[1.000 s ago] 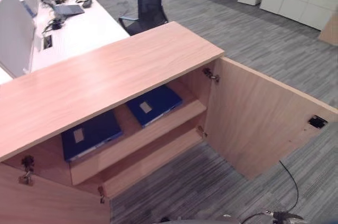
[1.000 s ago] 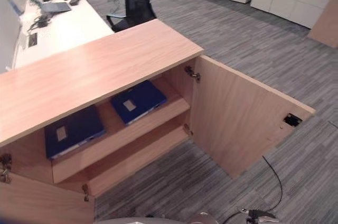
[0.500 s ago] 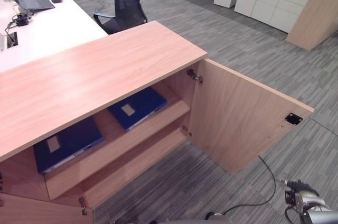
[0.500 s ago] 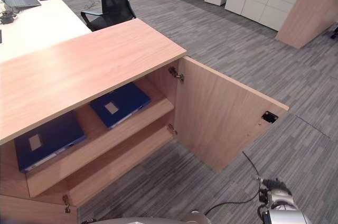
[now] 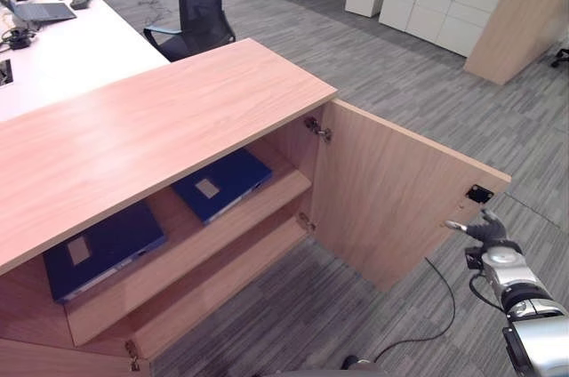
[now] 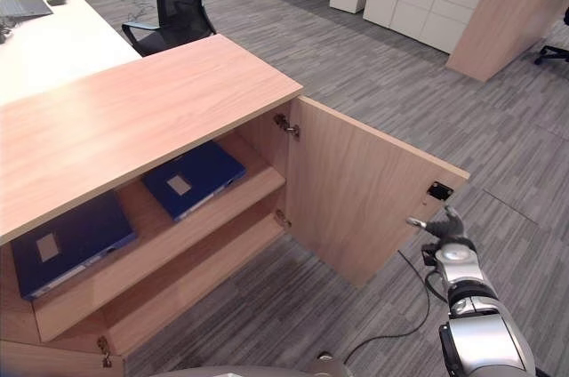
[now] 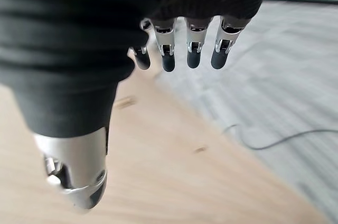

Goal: Put the empty folder in the office cabinet

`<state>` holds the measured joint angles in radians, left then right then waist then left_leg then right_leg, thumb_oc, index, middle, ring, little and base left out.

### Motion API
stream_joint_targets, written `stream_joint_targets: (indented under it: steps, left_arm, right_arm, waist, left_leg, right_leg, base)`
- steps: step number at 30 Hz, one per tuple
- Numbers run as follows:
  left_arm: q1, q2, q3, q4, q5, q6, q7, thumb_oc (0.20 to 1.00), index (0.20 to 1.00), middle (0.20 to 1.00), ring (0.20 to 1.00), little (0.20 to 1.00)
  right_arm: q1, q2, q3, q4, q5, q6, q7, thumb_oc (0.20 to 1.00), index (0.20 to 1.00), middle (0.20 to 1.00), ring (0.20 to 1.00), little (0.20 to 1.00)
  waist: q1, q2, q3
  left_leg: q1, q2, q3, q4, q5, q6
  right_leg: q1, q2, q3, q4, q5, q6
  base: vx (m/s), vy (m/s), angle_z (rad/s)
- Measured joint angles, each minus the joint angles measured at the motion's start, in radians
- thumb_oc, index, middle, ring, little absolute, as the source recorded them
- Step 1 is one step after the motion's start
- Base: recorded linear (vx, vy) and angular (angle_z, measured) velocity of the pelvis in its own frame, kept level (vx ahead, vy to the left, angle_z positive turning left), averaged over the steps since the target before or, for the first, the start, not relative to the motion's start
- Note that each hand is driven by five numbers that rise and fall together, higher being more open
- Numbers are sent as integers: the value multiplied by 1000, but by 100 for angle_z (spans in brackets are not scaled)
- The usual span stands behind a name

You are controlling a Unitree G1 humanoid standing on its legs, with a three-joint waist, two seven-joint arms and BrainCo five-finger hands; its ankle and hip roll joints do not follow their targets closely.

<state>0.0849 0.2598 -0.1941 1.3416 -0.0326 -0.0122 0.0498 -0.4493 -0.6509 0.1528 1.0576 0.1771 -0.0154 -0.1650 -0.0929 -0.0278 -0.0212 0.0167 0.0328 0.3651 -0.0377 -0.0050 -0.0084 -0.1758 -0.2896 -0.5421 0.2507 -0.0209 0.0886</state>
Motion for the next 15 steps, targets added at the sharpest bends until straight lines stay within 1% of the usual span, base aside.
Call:
stream_joint_targets:
  steps: [1,5,7,15]
  left_arm:
    - [2,0,1,2,0,0,0,1000,1000,1000,1000,1000]
    - [4,0,2,4,1,-4,-2,1000,1000,1000,1000,1000]
    - [3,0,2,6,1,-8,-3,1000,1000,1000,1000,1000]
    - [8,1,-5,11,1,-20,-18,1000,1000,1000,1000,1000]
  right_arm:
    - [0,-1,3,-6,0,-10,11,1000,1000,1000,1000,1000]
    - [-5,-9,19,-33,0,-8,15,1000,1000,1000,1000,1000]
    - [-15,-30,43,-37,0,-16,14,1000,1000,1000,1000,1000]
    - [-135,-100,53,-33,11,-23,6,1000,1000,1000,1000,1000]
  waist:
    - [-1,-1,0]
    - [2,0,-1]
    - [3,2,-2]
    - [17,11,-4]
  left_leg:
    - [0,0,8,0,0,0]
    - [0,3,19,0,1,0]
    - [0,4,19,0,2,-1]
    - [0,7,20,0,10,-1]
  right_leg:
    - [-6,2,8,0,2,-3]
    - [-14,2,10,-2,3,-5]
    - [-14,4,10,-2,3,-5]
    - [-15,5,9,-4,1,-2]
  base:
    - [-12,-20,-13]
    - [-5,-21,-10]
    - [-2,-10,-2]
    - [0,0,0]
